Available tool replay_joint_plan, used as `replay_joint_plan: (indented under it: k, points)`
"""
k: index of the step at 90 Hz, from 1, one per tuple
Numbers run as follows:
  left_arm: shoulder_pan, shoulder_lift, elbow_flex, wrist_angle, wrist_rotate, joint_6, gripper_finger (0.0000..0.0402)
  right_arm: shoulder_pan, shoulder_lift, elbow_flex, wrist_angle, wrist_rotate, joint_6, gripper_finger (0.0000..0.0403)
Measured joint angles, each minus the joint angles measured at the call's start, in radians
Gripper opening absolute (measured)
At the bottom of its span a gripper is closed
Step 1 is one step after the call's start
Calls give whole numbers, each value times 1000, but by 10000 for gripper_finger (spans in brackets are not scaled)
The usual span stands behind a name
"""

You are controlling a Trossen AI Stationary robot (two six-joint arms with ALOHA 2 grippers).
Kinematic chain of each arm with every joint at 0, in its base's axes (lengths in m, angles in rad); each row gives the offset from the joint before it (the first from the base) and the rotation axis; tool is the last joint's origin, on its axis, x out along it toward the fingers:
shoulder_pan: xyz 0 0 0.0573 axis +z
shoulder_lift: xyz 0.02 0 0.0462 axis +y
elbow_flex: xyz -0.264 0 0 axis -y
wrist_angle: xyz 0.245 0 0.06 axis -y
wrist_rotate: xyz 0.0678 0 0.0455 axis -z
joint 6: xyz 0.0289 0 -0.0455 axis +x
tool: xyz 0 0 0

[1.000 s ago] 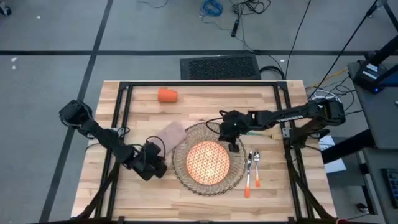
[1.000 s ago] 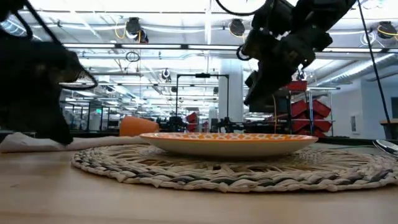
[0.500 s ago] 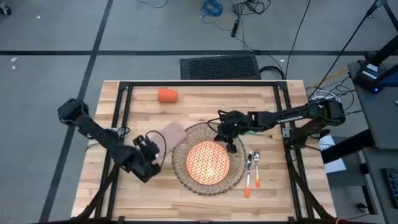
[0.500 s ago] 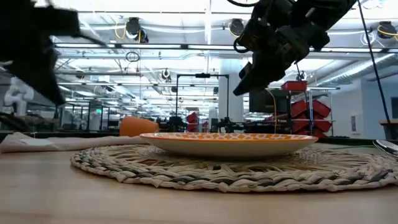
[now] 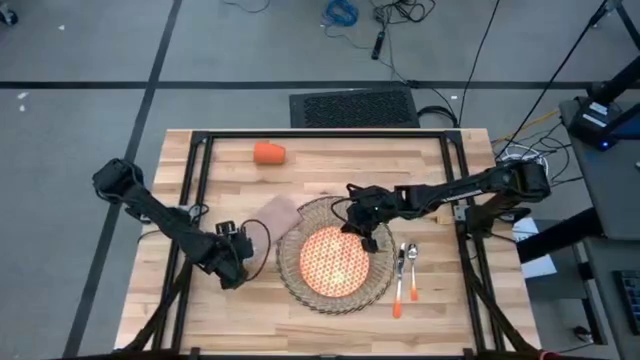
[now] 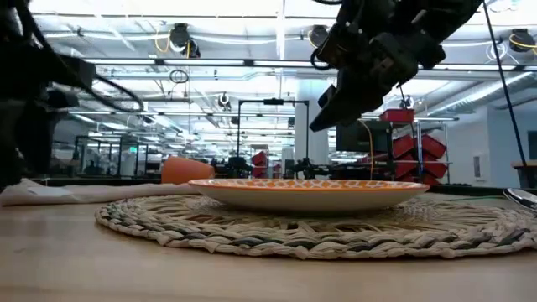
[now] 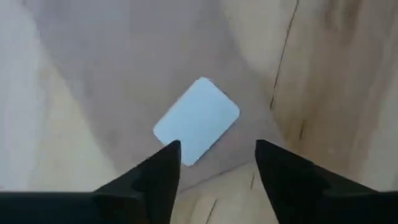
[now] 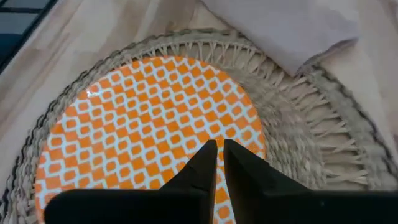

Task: Set table place
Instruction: Put the white napkin on the table to the left of the brown mat

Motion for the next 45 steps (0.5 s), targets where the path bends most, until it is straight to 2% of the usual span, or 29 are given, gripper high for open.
replay_joint_plan:
  k: [19,45]
  points:
    - [47,-23,-58,60,21,39,203,33,52,1,25,0,15,18]
    - [141,-184,-177,183,103,72,203,59,114,1,64,-1,32,18]
